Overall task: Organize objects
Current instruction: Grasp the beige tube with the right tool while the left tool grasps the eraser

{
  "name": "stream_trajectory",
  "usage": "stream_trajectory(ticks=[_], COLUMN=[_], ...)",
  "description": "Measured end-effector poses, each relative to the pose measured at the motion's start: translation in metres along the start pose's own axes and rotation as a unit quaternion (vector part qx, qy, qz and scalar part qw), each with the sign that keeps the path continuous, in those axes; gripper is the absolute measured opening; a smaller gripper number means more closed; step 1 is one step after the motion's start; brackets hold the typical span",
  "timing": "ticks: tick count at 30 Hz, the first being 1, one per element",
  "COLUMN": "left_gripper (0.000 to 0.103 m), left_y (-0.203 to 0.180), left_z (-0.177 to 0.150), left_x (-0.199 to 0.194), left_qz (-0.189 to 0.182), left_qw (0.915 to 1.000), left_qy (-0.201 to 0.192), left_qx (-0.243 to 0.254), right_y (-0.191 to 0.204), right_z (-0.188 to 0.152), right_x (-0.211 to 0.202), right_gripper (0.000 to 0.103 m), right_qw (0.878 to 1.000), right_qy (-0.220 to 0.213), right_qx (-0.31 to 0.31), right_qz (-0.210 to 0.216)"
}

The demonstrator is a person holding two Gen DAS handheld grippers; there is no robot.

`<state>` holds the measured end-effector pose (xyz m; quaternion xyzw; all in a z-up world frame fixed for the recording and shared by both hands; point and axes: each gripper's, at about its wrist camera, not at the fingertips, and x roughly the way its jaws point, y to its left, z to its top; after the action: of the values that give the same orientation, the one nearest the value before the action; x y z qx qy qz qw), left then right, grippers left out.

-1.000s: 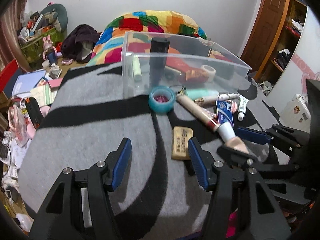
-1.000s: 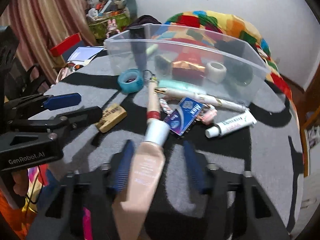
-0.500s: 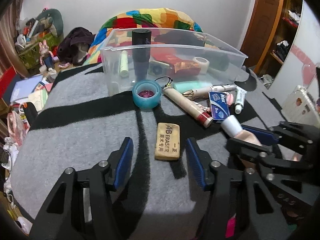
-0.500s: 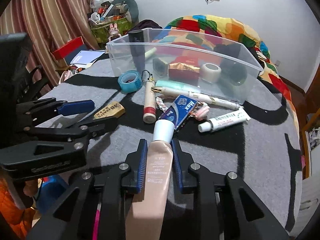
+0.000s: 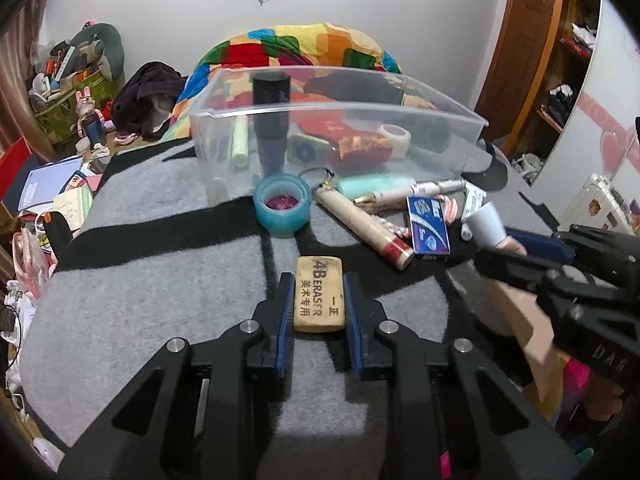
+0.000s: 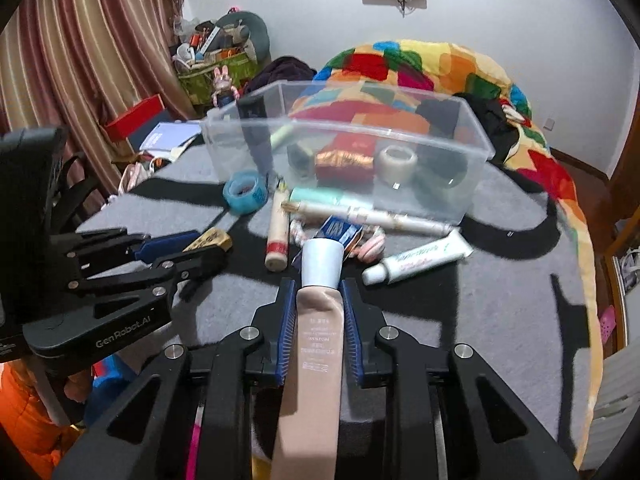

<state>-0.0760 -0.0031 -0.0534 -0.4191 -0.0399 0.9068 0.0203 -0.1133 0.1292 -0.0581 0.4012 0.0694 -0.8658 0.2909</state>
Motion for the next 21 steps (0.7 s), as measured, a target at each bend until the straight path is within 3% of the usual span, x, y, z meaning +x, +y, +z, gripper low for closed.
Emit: stream_trajectory(ticks=[13,21], left_gripper=[0.023,0.023], left_y=[0.009,0.002], left_z=[0.044,0.079], left_x=[-0.039,-0.034], left_qz=[-0.026,-0.032], left_qw=[0.9977,0.9964], left_qy=[-0.058,-0.076], left_qx=[-0.022,-0.021], right_y=[-0.032,-0.050], right_z=[0.047,0.069], right_x=[-0.024,-0.021], right_gripper=[0.020,0.020], right_qw=[0.998,0.997], right_qy=[-0.060,-0.071], right_qx=[0.020,0.036], right_qz=[-0.020,-0.018])
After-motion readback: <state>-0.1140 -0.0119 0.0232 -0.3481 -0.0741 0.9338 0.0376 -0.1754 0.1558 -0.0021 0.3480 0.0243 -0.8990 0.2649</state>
